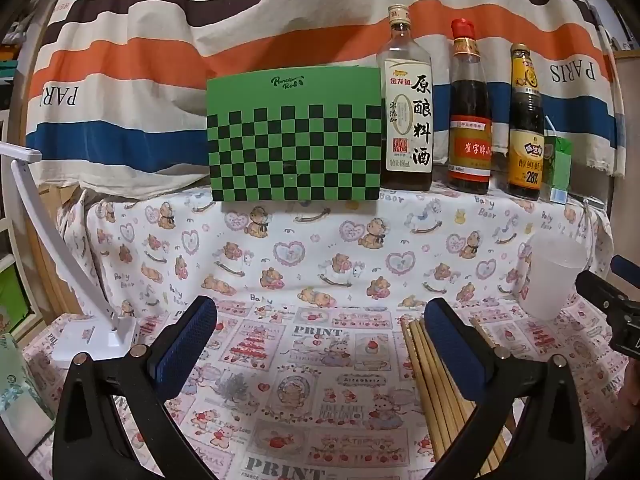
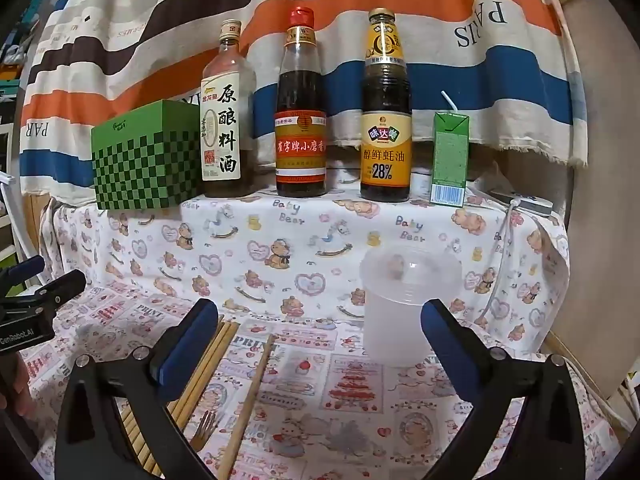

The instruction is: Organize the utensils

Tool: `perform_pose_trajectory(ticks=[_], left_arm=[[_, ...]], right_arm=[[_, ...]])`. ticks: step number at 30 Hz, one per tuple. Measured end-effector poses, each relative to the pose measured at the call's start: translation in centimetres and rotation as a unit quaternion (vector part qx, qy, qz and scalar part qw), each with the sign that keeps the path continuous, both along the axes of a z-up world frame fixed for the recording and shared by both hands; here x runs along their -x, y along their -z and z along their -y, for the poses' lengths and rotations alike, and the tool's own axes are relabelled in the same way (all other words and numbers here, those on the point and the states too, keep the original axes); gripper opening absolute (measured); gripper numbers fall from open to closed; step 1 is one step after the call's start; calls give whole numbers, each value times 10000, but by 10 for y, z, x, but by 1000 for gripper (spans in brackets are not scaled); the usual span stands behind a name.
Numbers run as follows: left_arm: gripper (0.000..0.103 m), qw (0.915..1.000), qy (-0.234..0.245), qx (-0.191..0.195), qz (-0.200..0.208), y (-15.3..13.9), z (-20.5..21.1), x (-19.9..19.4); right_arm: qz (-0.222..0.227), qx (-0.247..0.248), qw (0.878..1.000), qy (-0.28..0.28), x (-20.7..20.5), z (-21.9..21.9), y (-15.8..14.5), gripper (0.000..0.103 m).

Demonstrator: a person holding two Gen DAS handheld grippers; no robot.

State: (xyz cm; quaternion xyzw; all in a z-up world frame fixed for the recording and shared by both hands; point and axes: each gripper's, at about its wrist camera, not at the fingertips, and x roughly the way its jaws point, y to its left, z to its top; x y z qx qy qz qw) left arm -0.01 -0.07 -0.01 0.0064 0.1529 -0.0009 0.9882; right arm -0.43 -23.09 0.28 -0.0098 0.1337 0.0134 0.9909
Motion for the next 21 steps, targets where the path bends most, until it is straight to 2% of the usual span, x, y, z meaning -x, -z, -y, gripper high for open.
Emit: perform_pose_trajectory(ticks=[2,6,21], left_arm=[[103,10000,15,42,28,0,-1,0],[103,10000,22,48,17,0,0,0],[103,9999,88,84,-2,-3,0,1]], right_arm=[[57,224,9997,7,0,-2,0,103],[22,71,10000,12,0,0,0,103],[-4,83,10000,-19,-2,-2,2,103]])
